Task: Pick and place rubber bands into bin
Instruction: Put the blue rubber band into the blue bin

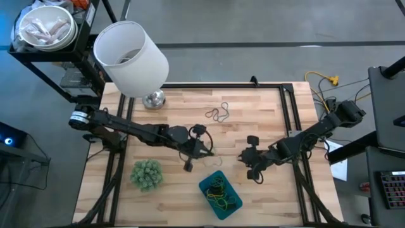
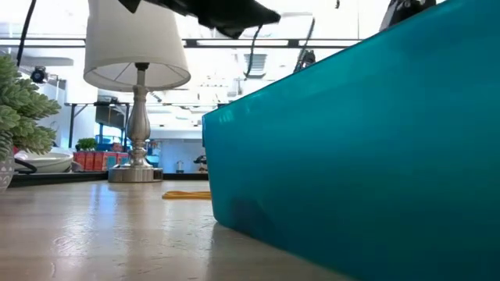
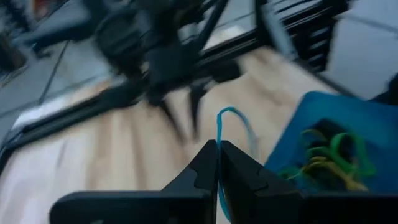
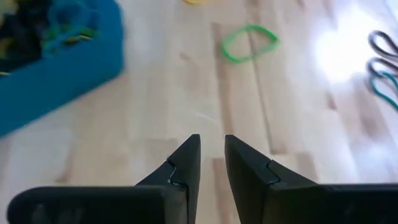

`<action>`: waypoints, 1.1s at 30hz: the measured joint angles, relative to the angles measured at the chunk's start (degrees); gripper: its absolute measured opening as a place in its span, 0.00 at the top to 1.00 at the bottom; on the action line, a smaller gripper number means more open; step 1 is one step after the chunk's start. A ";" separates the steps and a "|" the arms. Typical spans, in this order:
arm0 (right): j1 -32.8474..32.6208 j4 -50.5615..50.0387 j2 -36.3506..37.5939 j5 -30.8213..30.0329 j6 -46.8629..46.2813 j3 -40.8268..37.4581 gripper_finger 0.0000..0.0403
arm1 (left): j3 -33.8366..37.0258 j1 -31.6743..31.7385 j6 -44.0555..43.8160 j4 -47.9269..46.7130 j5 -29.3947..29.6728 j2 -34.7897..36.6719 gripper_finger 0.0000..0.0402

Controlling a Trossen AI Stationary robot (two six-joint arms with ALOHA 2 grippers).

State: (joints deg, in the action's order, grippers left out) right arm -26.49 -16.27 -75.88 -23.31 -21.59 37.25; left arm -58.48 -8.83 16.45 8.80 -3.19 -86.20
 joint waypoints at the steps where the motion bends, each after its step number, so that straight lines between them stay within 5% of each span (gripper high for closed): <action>1: 0.01 -0.53 0.00 -0.88 -0.65 -0.08 0.83 | -0.02 -0.33 0.50 0.50 -1.30 -0.28 1.00; 17: 0.01 -1.32 -0.07 -2.45 -1.41 -0.34 0.83 | -0.41 -2.88 0.08 19.84 -16.17 -11.10 1.00; 33: -0.02 -1.02 -0.07 -2.41 -2.07 -0.38 0.83 | -3.45 -3.22 -2.70 18.80 -20.60 -19.74 0.99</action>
State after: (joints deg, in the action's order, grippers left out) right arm -26.50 -17.29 -75.94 -25.71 -23.66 36.86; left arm -61.93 -12.05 13.75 27.60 -23.79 -105.93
